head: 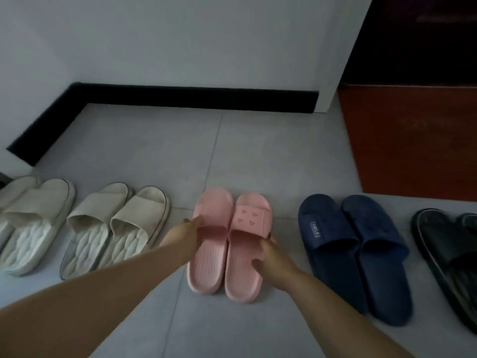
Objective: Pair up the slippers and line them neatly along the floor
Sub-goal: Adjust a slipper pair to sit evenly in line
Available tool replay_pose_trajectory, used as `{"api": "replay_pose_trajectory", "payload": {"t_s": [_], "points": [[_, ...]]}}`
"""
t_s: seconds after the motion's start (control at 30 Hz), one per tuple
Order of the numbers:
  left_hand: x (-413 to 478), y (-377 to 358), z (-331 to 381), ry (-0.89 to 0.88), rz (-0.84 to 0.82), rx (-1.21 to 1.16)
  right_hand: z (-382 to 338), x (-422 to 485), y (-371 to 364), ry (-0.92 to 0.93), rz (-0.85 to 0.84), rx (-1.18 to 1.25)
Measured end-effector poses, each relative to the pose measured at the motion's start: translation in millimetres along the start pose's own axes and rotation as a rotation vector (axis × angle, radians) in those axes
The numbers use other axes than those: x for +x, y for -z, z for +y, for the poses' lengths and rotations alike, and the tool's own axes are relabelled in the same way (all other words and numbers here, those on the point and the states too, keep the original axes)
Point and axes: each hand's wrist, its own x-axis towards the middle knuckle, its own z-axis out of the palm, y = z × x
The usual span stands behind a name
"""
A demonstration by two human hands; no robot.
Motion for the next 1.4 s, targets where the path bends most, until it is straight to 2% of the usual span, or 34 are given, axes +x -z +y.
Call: {"api": "replay_pose_trajectory", "payload": {"t_s": [0.17, 0.4, 0.63, 0.67, 0.73, 0.8, 0.87, 0.93, 1.03, 1.13, 1.4], "points": [[17, 6, -29, -0.209, -0.003, 0.013, -12, 3, -23, -0.085, 0.201, 0.023], [22, -2, -38, -0.291, -0.039, -0.183, -21, 4, -29, -0.217, 0.272, 0.113], [20, 7, -51, -0.344, -0.130, -0.191, -31, 4, -34, -0.317, 0.309, 0.083], [19, 12, -56, -0.348, -0.137, -0.182, -36, 2, -33, -0.348, 0.338, 0.014], [22, 29, -74, -0.345, -0.082, -0.194, -51, -2, -37, -0.367, 0.504, -0.119], [28, 50, -107, -0.309, 0.036, -0.242, -80, 0, -52, -0.194, 0.661, -0.153], [34, 70, -152, -0.199, 0.192, -0.212, -112, 14, -77, 0.045, 0.593, -0.180], [36, 82, -202, 0.010, 0.307, -0.129, -142, 37, -111, 0.176, 0.372, -0.150], [31, 83, -260, 0.258, 0.231, -0.098, -178, 71, -155, 0.121, 0.174, -0.064], [29, 70, -283, 0.231, 0.160, -0.227, -194, 98, -170, -0.016, 0.167, 0.006], [36, 51, -287, 0.144, 0.392, -0.288, -186, 121, -151, -0.025, 0.239, -0.159]]}}
